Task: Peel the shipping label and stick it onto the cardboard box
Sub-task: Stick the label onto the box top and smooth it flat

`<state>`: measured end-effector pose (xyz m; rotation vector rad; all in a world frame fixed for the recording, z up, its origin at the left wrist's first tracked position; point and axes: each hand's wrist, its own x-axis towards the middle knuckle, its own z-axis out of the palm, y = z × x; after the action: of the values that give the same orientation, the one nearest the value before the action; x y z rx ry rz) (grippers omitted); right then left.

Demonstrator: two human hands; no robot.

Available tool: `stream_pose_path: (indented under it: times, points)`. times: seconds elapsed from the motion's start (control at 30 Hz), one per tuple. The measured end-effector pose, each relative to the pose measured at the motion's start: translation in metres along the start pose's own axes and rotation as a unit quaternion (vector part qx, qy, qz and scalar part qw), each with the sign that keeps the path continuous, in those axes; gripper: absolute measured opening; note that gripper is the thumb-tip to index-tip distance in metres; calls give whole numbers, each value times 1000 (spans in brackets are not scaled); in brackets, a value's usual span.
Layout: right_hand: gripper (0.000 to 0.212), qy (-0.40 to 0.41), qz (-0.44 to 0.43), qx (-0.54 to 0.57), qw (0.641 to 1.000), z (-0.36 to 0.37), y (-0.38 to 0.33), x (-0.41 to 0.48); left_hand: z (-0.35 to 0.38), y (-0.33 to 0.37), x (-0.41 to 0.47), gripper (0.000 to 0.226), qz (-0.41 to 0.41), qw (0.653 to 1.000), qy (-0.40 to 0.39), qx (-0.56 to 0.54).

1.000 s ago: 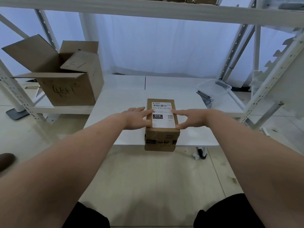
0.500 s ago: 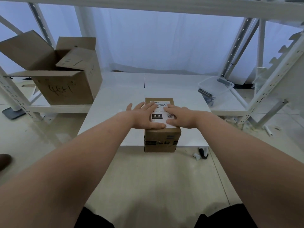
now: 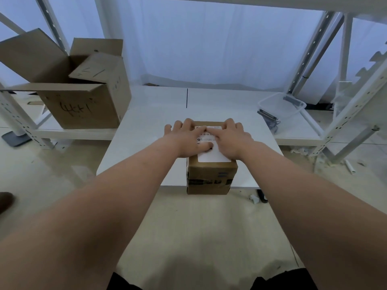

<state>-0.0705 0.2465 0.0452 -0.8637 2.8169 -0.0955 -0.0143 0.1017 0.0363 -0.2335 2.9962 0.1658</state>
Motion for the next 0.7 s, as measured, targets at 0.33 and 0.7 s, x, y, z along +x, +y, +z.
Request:
stream_pose_path:
  times: [0.33,0.7]
  points:
    - [57,-24,99,50,994,0,-11,5,5,4,-6,80,-70,997,-4,14]
    - [49,-60,86,261,960,-6,-7,-11,3,7,-8,58,-43,980,1,-195]
